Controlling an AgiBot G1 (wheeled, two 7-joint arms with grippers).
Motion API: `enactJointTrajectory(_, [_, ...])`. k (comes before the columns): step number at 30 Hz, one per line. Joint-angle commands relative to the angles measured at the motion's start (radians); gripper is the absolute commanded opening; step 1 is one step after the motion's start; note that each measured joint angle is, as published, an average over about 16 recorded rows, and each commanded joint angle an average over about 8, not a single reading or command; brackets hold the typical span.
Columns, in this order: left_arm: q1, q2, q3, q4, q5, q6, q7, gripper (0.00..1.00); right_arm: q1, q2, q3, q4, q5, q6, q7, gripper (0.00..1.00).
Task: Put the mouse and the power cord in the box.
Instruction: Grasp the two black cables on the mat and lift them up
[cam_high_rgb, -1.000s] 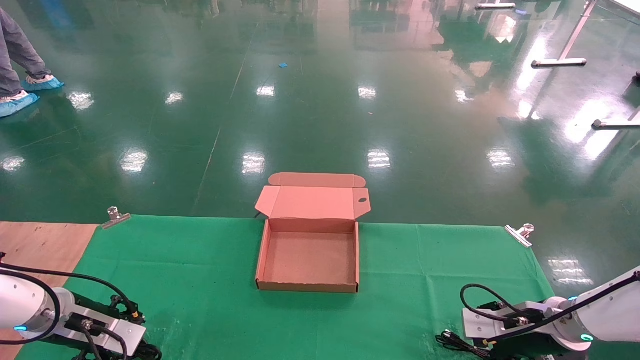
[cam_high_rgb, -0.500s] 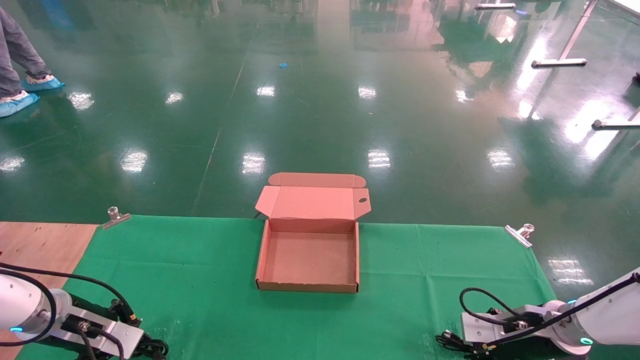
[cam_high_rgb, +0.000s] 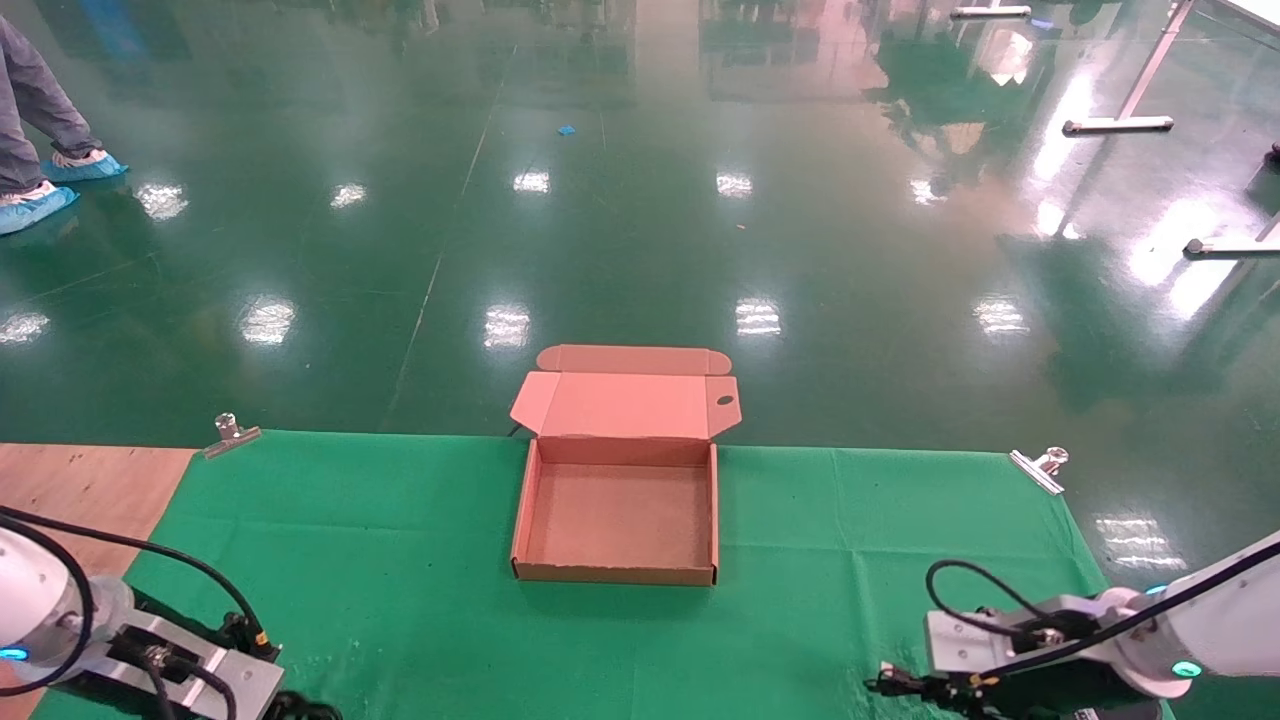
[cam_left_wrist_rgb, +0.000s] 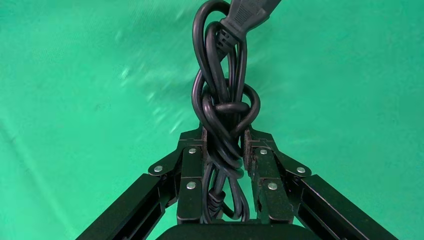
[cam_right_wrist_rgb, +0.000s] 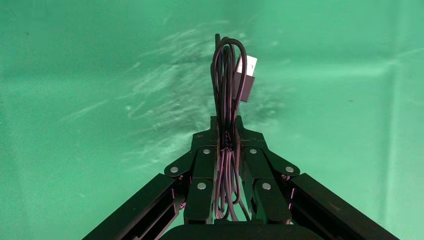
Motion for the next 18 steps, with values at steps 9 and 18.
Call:
enactJointTrajectory(9, [-0.114, -0.023, -0.014, 0.01, -0.02, 0.165, -0.032, 0.0, 0.092, 0.064, 0.03, 0.075, 0.045, -0.11, -0.002, 0.0])
enactJointTrajectory(18, [-0.239, -0.008, -0.037, 0.019, -0.053, 0.259, -0.117, 0.0, 0.184, 0.092, 0.03, 0.267, 0.041, -0.195, 0.065, 0.0])
